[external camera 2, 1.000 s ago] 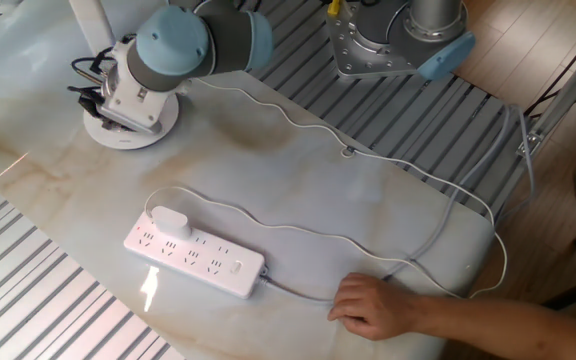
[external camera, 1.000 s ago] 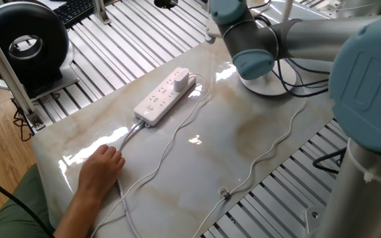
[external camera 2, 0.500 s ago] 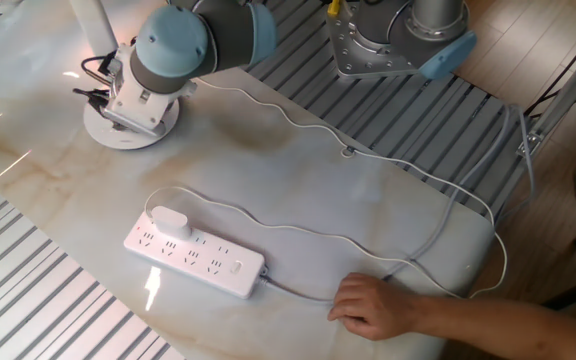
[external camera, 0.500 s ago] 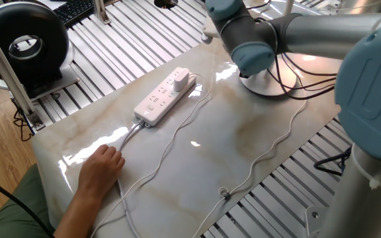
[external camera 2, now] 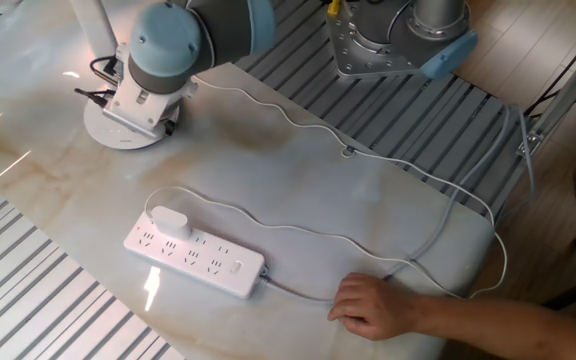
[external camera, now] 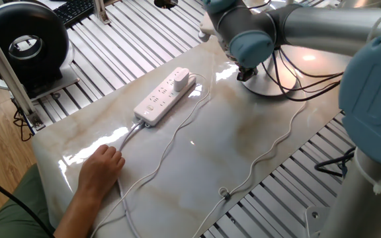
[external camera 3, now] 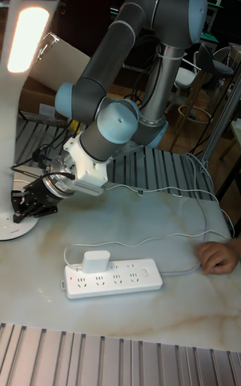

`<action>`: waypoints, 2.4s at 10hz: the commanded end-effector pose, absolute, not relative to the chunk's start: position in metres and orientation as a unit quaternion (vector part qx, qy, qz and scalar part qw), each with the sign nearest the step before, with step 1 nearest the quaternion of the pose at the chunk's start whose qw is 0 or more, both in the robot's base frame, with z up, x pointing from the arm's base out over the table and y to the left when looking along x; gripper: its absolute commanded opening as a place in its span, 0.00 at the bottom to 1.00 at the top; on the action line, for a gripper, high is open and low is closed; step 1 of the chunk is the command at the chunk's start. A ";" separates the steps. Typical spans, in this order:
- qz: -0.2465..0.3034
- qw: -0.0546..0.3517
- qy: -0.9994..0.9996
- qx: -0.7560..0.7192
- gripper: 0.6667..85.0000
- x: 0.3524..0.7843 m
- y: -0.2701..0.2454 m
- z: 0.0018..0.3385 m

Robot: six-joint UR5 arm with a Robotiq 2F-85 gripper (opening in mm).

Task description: Plug in the power cord of the desk lamp, turn on the socket, and light up the desk lamp

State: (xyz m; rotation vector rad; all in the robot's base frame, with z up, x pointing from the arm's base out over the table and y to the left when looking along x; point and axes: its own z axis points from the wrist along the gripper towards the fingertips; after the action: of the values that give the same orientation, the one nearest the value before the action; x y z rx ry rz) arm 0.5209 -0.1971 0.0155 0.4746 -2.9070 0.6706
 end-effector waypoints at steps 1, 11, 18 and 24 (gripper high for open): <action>0.192 0.076 -0.970 0.133 0.00 0.511 -0.177 0.017; 0.164 0.164 -0.964 0.129 0.00 0.494 -0.131 0.092; -0.005 0.147 -0.989 0.015 0.00 0.490 -0.031 0.096; 0.011 0.090 -0.996 0.024 0.00 0.519 -0.034 0.090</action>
State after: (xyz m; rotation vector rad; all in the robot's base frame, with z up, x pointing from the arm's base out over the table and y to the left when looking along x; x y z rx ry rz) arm 0.5104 -0.0316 0.0897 0.0408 -2.9321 0.0184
